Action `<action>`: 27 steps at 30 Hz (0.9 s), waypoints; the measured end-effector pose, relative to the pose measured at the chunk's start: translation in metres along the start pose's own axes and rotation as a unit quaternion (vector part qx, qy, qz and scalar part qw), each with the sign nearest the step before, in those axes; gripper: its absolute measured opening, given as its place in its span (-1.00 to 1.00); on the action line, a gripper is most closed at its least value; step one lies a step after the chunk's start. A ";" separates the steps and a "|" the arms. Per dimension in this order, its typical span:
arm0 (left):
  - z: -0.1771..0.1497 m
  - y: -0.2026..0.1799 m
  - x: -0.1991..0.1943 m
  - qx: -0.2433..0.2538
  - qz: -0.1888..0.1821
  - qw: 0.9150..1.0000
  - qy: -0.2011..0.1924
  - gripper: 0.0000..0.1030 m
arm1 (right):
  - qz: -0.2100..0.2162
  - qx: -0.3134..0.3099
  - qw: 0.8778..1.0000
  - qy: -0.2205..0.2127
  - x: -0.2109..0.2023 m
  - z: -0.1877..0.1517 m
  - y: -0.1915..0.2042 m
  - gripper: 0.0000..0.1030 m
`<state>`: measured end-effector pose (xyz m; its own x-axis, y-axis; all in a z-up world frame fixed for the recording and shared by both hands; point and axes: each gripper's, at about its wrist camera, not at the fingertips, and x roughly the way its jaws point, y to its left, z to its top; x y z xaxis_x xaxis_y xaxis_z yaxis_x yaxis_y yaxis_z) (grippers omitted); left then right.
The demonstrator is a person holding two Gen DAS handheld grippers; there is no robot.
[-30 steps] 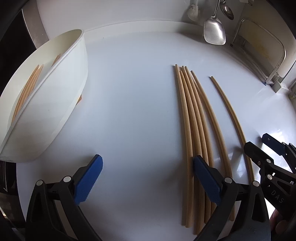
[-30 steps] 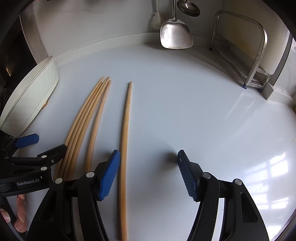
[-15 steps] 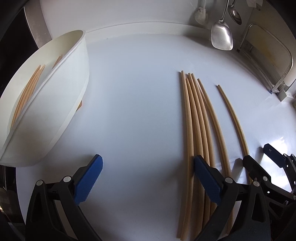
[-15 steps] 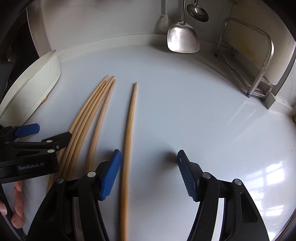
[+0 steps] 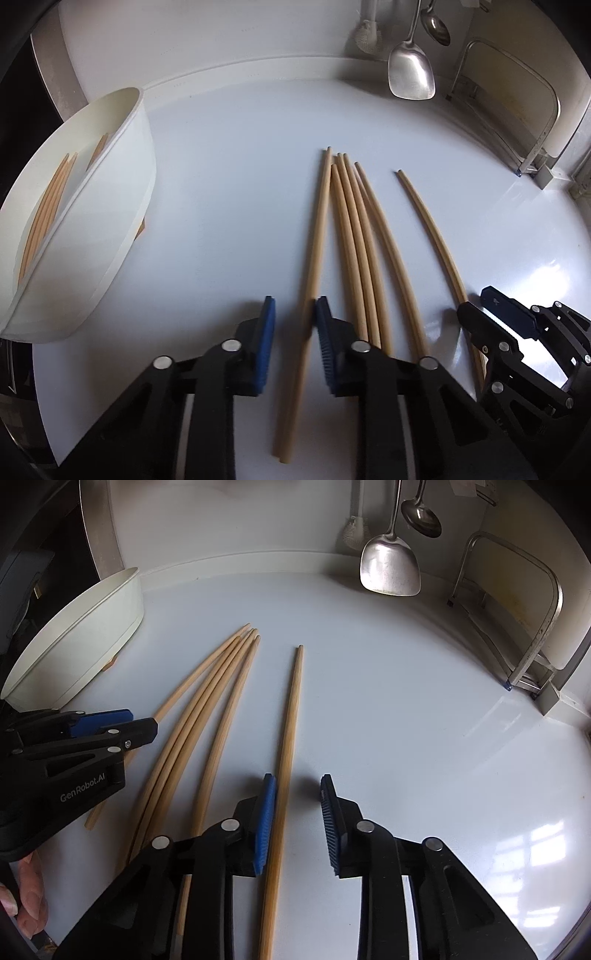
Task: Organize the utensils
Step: 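Close the right tool on a chopstick while the left tool grasps another, then lift both held chopsticks and carry them over the white basin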
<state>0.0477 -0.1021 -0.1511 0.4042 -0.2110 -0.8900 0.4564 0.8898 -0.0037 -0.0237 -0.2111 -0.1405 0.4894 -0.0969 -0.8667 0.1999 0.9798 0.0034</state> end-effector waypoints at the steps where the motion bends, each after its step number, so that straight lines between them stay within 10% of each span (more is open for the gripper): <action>1: -0.001 -0.001 -0.001 0.004 -0.003 1.000 0.000 -0.84 | 0.001 -0.001 1.000 0.000 0.000 0.000 0.000 -0.67; 27: 0.026 0.025 -0.103 -0.082 -0.021 0.996 -0.035 -0.86 | 0.087 -0.003 0.995 -0.039 -0.076 0.056 -0.002 -0.88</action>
<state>0.0380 -0.0689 -0.0474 0.4441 -0.2720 -0.8537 0.3402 0.9326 -0.1202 -0.0136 -0.2153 -0.0469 0.5799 0.0607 -0.8125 0.1025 0.9839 0.1467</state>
